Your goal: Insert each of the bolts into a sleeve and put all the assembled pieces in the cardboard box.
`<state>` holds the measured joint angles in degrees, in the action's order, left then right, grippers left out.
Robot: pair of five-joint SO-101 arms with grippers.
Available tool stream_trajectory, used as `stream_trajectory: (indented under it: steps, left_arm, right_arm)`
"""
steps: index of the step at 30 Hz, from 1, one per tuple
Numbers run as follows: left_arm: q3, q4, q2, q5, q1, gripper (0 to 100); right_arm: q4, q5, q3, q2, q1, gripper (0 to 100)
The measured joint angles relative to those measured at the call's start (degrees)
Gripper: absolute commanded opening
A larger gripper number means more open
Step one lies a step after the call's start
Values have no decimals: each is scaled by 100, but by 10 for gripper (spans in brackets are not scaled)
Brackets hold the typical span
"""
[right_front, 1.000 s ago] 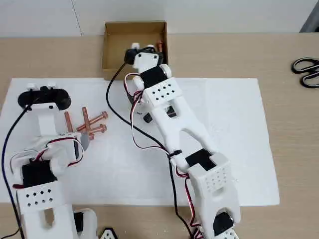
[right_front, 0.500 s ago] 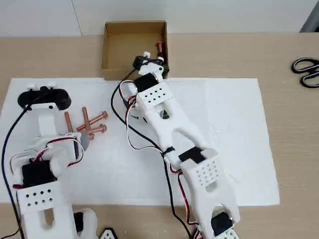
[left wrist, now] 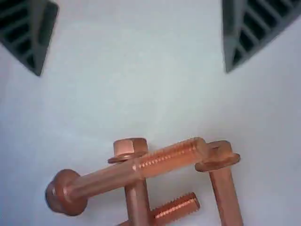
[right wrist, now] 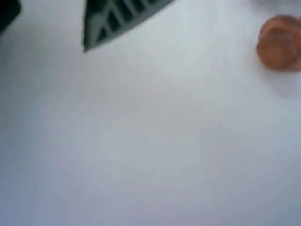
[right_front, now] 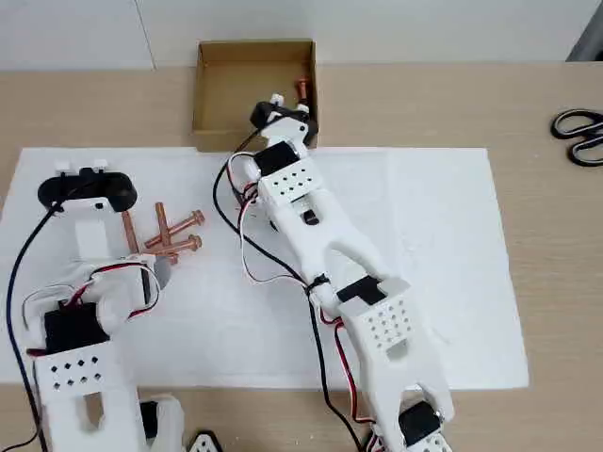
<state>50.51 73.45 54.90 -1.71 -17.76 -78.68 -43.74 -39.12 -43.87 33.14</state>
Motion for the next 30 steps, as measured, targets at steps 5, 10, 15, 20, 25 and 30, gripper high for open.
stream_trajectory:
  steps: [5,10,15,20,25,30]
  left_arm:
    - [0,0,0,0,0,237]
    - [0,0,0,0,0,237]
    - [0,0,0,0,0,237]
    - [0,0,0,0,0,237]
    - [0,0,0,0,0,237]
    - [0,0,0,0,0,237]
  right_arm:
    - [53,0,0,-44,-132,219]
    - [53,0,0,-44,-132,219]
    - [53,281,0,-44,-132,219]
    - [44,448,0,-44,-132,219]
    - [-202,501,0,-44,-132,218]
    - [-387,510,0,-44,-132,84]
